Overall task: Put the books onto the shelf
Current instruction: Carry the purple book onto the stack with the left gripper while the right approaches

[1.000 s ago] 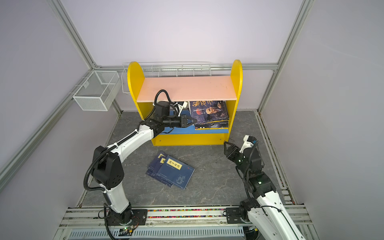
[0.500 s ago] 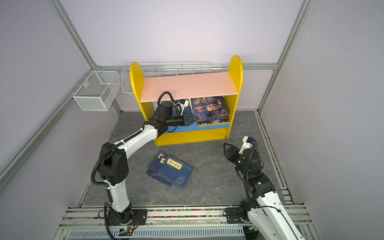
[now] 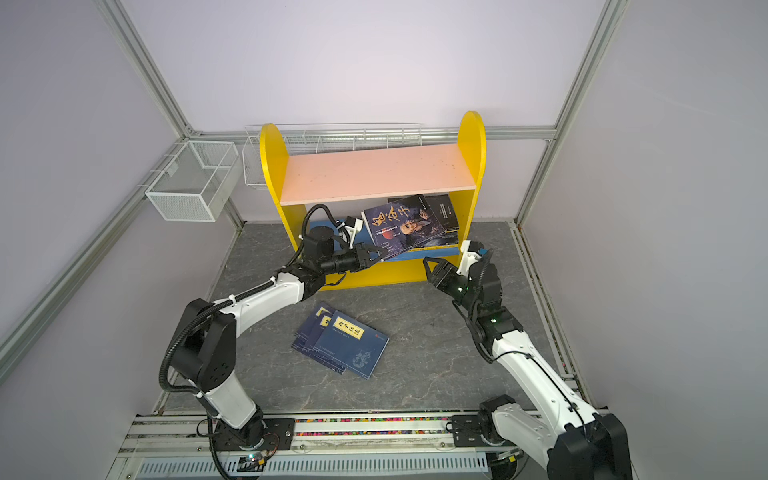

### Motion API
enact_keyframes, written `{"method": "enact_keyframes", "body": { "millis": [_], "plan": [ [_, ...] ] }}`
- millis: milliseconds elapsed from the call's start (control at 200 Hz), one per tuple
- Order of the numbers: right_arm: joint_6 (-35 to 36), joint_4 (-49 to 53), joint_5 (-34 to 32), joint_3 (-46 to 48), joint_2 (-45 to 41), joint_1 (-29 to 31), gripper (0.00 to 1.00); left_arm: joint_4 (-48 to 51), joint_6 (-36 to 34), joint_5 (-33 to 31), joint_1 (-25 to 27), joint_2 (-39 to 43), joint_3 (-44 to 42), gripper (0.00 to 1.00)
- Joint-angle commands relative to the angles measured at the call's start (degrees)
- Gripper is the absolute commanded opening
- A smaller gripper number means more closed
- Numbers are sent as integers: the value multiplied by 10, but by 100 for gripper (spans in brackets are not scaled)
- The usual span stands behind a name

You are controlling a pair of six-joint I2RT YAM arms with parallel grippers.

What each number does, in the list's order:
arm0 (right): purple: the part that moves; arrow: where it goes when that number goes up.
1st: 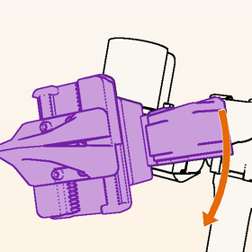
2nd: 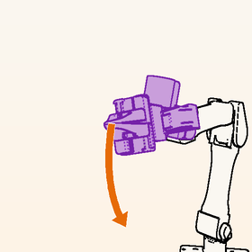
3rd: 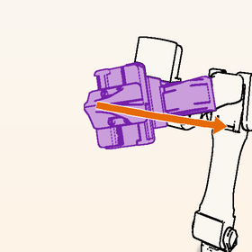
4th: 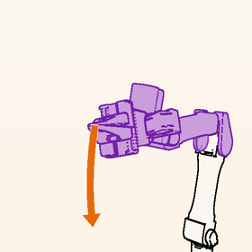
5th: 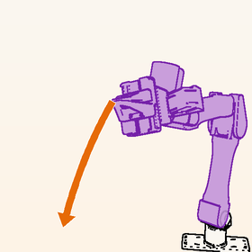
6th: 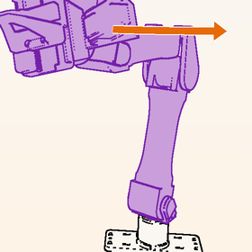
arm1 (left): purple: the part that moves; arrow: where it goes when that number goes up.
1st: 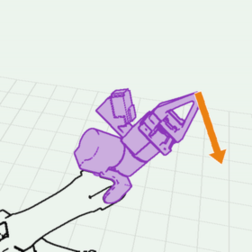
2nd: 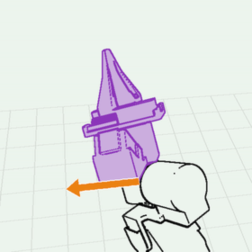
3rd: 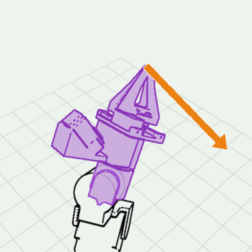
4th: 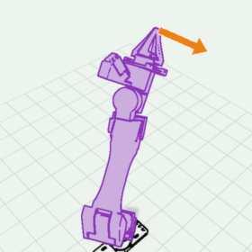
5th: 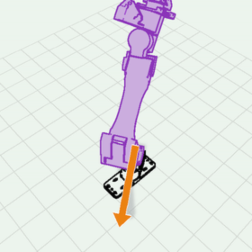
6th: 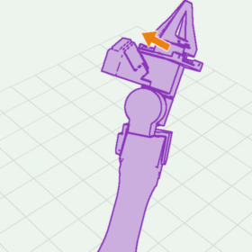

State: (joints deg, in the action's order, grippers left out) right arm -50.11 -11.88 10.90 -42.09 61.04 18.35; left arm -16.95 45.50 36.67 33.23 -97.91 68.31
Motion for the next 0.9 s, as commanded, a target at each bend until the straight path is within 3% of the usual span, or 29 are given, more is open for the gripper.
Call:
{"method": "enact_keyframes", "body": {
  "millis": [0, 245, 490, 690, 895],
  "plan": [
    [-20, -73, 22, -25, 26, -4, 61, -88, 16, -4, 9, 42, -13, 0],
    [-59, -136, 46, -36, 80, -2, 57, -121, 33, 5, 17, 67, -45, 0],
    [-84, -187, 53, -41, 105, 8, 42, -146, 47, 16, 27, 70, -61, 0],
    [-86, -195, 45, -45, 117, 23, 41, -172, 63, 24, 29, 71, -71, 0],
    [-95, -214, 36, -44, 129, 34, 22, -187, 73, 30, 31, 72, -82, 0]
  ]
}}
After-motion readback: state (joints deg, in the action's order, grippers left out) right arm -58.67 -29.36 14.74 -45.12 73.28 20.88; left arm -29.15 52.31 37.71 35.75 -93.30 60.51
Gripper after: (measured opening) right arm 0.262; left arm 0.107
